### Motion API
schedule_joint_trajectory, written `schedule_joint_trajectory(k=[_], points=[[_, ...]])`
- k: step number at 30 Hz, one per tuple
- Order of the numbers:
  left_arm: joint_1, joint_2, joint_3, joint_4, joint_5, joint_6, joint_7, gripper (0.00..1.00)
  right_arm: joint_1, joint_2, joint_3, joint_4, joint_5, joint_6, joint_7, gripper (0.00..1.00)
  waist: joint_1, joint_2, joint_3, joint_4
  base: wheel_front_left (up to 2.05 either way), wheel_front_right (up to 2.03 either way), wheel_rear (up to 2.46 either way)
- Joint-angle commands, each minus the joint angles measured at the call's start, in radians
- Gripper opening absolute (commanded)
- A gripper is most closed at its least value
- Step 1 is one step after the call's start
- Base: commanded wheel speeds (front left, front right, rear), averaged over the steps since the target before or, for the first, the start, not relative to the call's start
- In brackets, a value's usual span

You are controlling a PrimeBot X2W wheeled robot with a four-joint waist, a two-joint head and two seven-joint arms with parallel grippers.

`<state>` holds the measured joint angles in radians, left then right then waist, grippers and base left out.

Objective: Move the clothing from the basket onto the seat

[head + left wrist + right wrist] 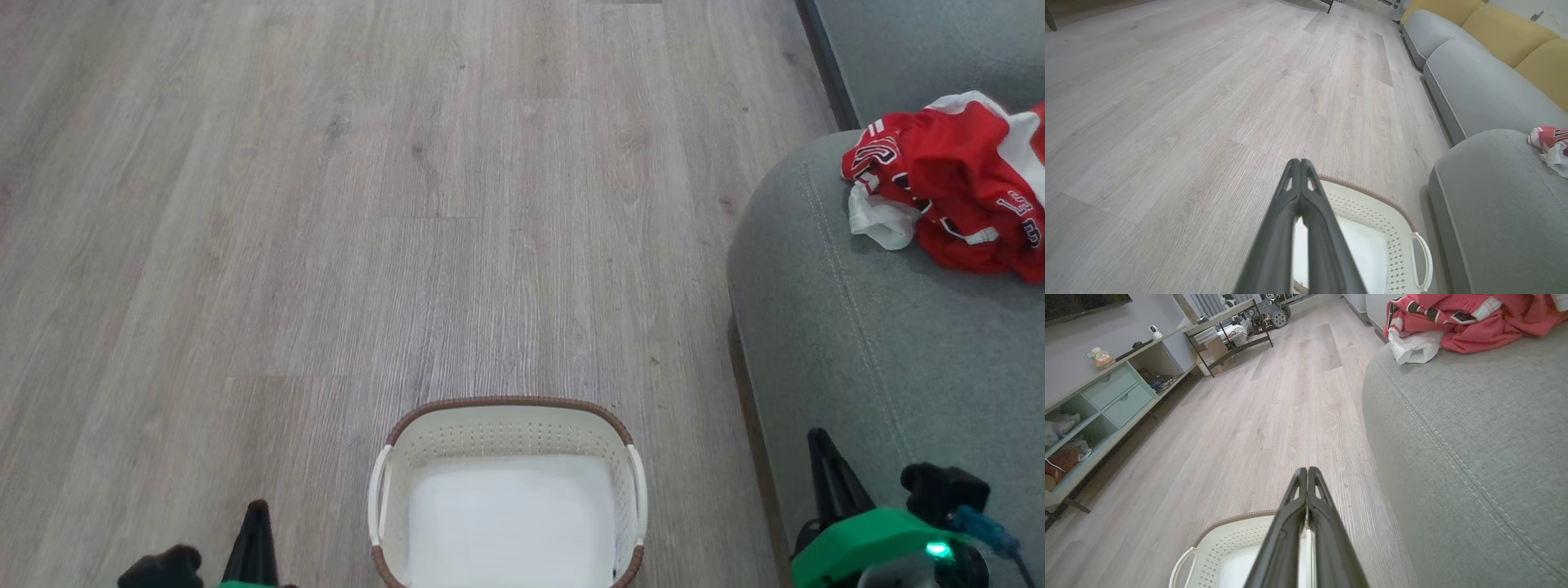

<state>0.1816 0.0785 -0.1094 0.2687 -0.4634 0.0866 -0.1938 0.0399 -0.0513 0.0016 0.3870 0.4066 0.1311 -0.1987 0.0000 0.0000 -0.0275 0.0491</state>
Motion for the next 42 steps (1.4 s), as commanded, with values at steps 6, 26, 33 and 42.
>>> schedule_joint_trajectory(k=[6,26,33,42], points=[[-0.059,0.0,0.034,-0.028,-0.08,-0.021,0.02,0.0,-0.055,0.0,-0.011,-0.044,0.085,0.0,0.019,0.0,0.0,0.0,0.002,-0.003,0.0,0.0,0.0],[-0.105,-0.006,0.072,-0.027,-0.292,-0.06,0.077,0.0,-0.074,0.0,-0.032,-0.064,0.308,0.0,0.077,0.0,0.0,0.0,0.008,-0.012,0.0,0.0,0.0],[-0.119,-0.007,0.083,-0.027,-0.356,-0.072,0.094,0.0,-0.079,0.0,-0.038,-0.07,0.375,0.0,0.095,0.0,0.0,0.0,0.009,-0.015,0.0,0.0,0.0],[-0.14,-0.01,0.1,-0.026,-0.452,-0.09,0.12,0.0,-0.088,0.0,-0.048,-0.079,0.476,0.0,0.121,0.0,0.0,0.0,0.012,-0.019,0.0,0.0,0.0]])
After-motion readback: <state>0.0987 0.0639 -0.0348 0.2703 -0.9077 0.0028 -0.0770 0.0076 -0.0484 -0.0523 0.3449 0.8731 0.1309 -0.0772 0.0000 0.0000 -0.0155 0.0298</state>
